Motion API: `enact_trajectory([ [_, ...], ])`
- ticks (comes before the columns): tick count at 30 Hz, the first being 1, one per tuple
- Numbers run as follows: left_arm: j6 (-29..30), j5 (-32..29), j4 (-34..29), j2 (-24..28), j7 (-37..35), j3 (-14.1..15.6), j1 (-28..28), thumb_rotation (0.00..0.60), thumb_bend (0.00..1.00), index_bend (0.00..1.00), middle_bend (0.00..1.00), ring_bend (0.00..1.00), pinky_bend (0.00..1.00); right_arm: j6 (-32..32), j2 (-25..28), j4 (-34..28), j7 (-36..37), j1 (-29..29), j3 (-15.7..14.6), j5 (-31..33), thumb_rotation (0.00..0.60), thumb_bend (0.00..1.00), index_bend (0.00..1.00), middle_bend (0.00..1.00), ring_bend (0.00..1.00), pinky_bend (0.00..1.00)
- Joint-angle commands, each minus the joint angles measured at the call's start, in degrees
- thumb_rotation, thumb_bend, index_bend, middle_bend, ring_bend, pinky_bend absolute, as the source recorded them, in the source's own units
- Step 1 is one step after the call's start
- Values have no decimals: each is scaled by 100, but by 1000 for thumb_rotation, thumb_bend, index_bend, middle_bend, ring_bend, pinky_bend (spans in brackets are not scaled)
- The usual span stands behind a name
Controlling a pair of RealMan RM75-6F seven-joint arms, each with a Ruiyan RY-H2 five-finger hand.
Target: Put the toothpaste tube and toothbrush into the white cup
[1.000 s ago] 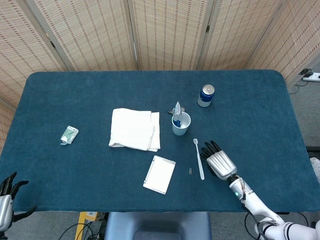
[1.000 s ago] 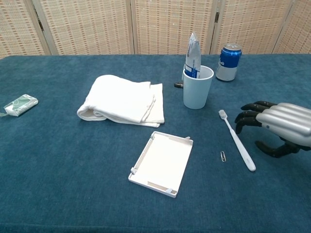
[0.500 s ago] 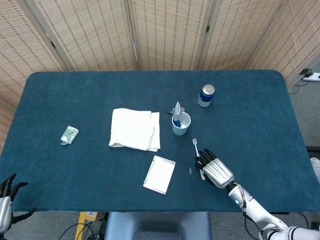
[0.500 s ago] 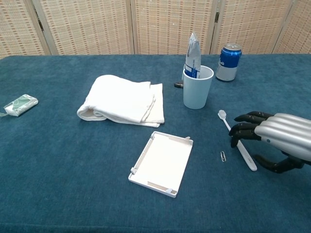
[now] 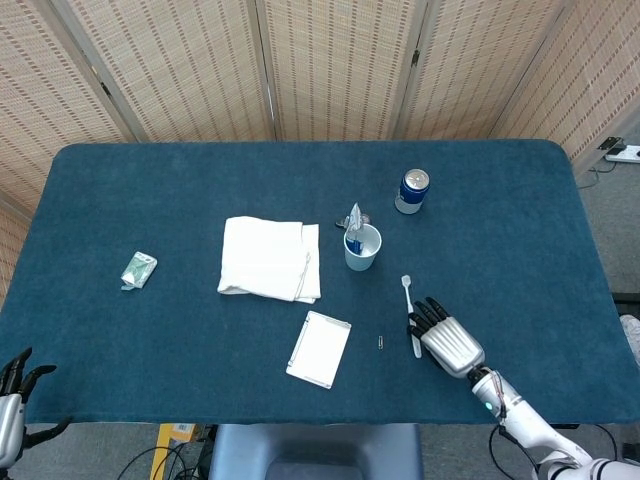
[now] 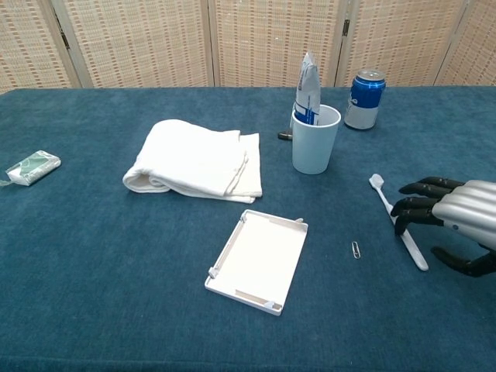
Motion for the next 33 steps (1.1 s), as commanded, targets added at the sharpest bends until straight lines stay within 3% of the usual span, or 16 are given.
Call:
enact_trajectory([
  [1, -8, 5, -1, -9, 2, 0, -5, 600, 135, 286, 54, 23, 147, 205, 68, 31, 199, -65, 45, -29, 600, 485, 297, 179, 15, 75],
  [6, -55, 7, -16, -14, 35, 3, -28, 600, 135, 286, 54, 23, 147, 283, 169, 23, 213, -163, 195, 221, 600, 485, 297, 180, 15, 75],
  [14, -82, 18, -41, -15, 63, -4, -55, 600, 135, 286, 54, 23, 147, -177, 10, 233, 88, -63, 443, 749, 600, 488, 297, 180, 15, 76],
  [23, -56, 15, -53, 14, 30, 2, -31, 600, 135, 286, 54, 23, 147, -407, -366, 435, 117, 218, 551, 683, 600, 489, 297, 180, 15, 75],
  [33, -71, -23, 0, 19, -56, 29, 13, 600, 135, 285, 54, 23, 147, -416, -366, 354, 13, 249, 549, 721, 600, 489, 297, 180, 15, 75],
])
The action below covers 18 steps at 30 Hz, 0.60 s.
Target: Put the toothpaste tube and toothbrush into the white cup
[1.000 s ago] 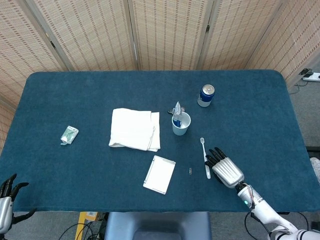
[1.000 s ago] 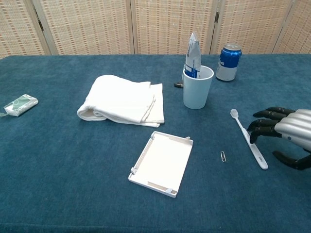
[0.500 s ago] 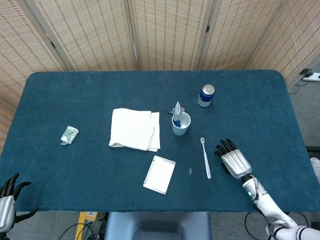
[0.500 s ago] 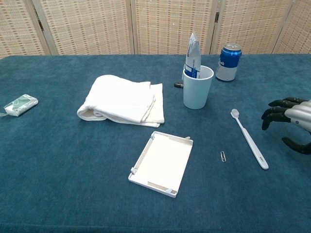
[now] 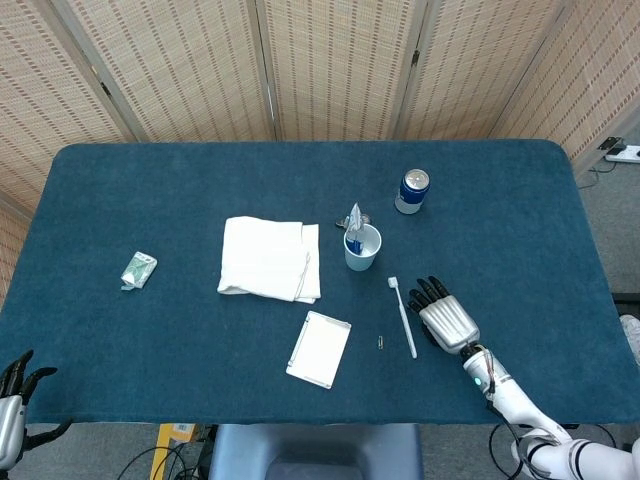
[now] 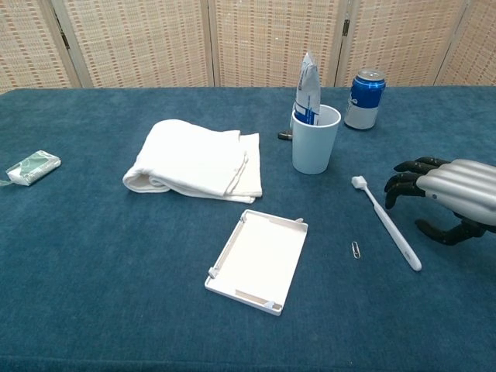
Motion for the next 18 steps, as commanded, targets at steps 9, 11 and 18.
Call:
enact_trajectory([
  [9, 6, 31, 5, 12, -13, -20, -21, 600, 135, 285, 54, 23, 147, -65, -119, -4, -52, 102, -4, -43, 600, 489, 297, 180, 15, 75],
  [11, 14, 25, 6, 20, -22, -21, -12, 600, 135, 284, 54, 23, 147, -78, -154, -28, -63, 136, -12, -78, 600, 489, 297, 180, 15, 75],
  [18, 31, 8, 16, 18, -50, -16, 16, 600, 135, 284, 54, 23, 147, -16, -217, -242, -23, 216, -101, -309, 600, 489, 297, 180, 15, 76],
])
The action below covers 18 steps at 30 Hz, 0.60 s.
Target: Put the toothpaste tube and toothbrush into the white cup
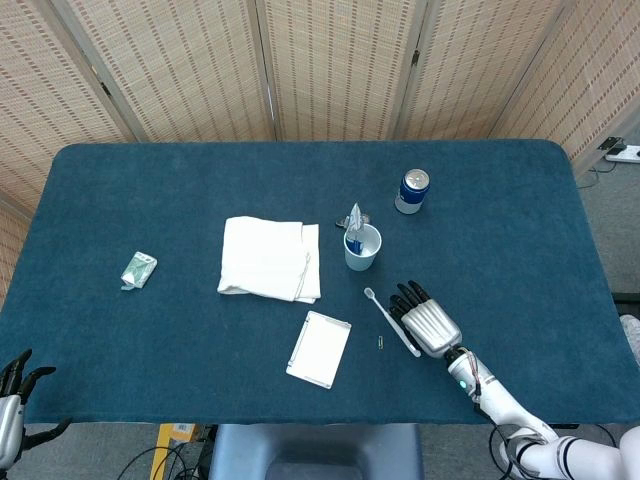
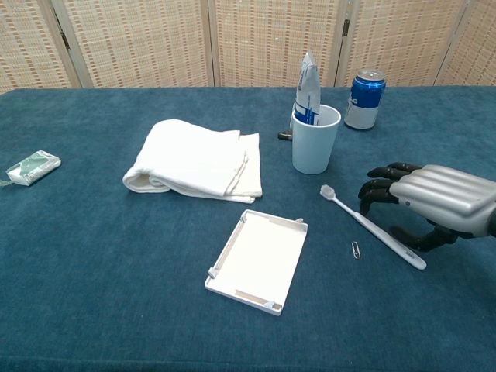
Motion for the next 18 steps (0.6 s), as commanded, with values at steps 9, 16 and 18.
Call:
enact_trajectory([
  [9, -12, -2, 28, -18, -21, -1, 4, 600, 135, 284, 54, 23, 147, 570, 153, -473, 165, -144, -221, -465, 600, 440, 297, 180, 15, 76],
  [16, -16, 44, 12, -25, 1, 2, -17, 600, 135, 284, 54, 23, 147, 775, -79, -333, -23, -348, -149, -281, 600, 135, 297, 180, 15, 76],
  [18, -16, 46, 12, -23, 5, 3, -16, 600, 135, 284, 54, 23, 147, 775, -138, -321, 2, -369, -119, -224, 600, 122, 297, 180, 15, 76],
])
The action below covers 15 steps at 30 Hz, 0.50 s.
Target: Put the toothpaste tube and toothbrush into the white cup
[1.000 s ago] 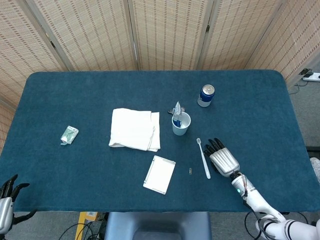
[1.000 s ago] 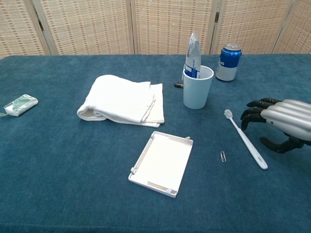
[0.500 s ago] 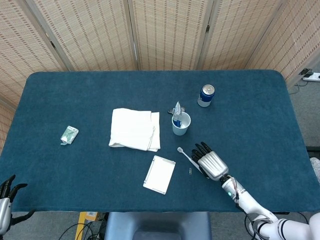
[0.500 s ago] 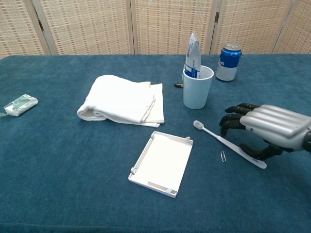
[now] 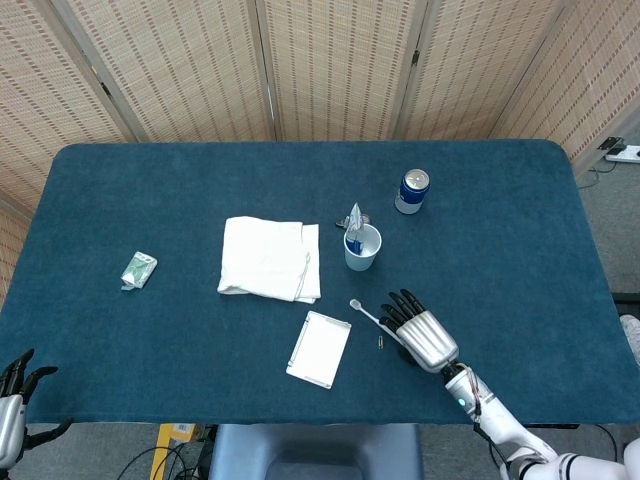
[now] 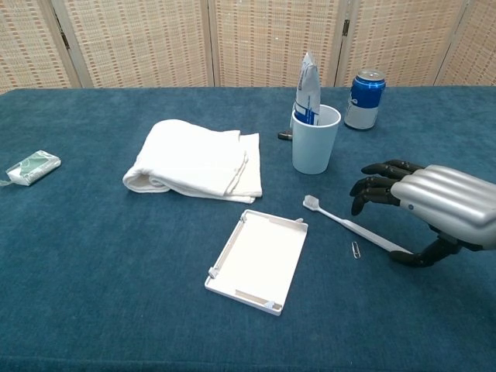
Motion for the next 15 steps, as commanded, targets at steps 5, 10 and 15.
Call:
enact_trajectory([
  [5, 12, 10, -15, 3, 14, 8, 8, 600, 135, 284, 54, 23, 147, -77, -195, 163, 79, -17, 78, 141, 600, 119, 297, 180, 15, 76],
  [10, 14, -5, -18, 7, 22, 13, 21, 600, 135, 284, 54, 23, 147, -145, -285, 359, 153, 1, 127, 217, 600, 119, 297, 180, 15, 75],
  [15, 14, -6, -21, 8, 28, 14, 25, 600, 135, 284, 54, 23, 147, -130, -276, 540, 243, -9, 210, 309, 600, 120, 297, 180, 15, 76],
])
